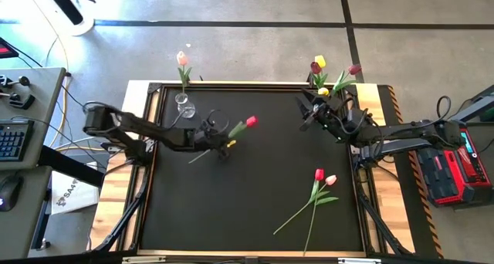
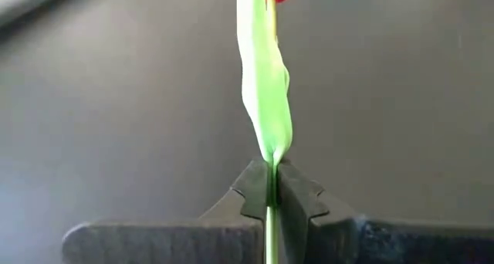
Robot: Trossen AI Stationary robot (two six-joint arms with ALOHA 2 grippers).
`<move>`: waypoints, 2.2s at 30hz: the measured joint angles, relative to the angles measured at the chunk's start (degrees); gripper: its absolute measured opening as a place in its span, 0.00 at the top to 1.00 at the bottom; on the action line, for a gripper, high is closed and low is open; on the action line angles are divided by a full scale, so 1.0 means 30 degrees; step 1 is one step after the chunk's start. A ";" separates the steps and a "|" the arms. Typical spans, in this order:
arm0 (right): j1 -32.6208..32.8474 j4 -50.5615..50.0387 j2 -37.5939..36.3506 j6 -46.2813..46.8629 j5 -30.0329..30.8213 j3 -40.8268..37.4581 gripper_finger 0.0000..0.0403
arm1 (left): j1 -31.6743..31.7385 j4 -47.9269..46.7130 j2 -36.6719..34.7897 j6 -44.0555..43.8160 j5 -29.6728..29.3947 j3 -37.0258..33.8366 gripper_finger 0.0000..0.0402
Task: Sort flowers into vase by color
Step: Put the left red flower into the transparent vase
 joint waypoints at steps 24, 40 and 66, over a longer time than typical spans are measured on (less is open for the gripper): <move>-0.0430 0.0197 0.0000 0.0066 -0.1086 0.0000 0.57 | 0.0409 1.9005 -1.1469 1.2992 -0.4834 -0.7787 1.00; -0.0430 0.0707 -0.0007 0.0221 -0.1239 0.0000 0.57 | 0.3538 2.5673 -1.1476 1.8377 -0.2436 -0.9908 1.00; -0.0430 0.0977 0.0000 0.0221 -0.1719 0.0000 0.57 | 1.2884 2.7695 -0.9702 1.3461 0.3132 -0.9850 1.00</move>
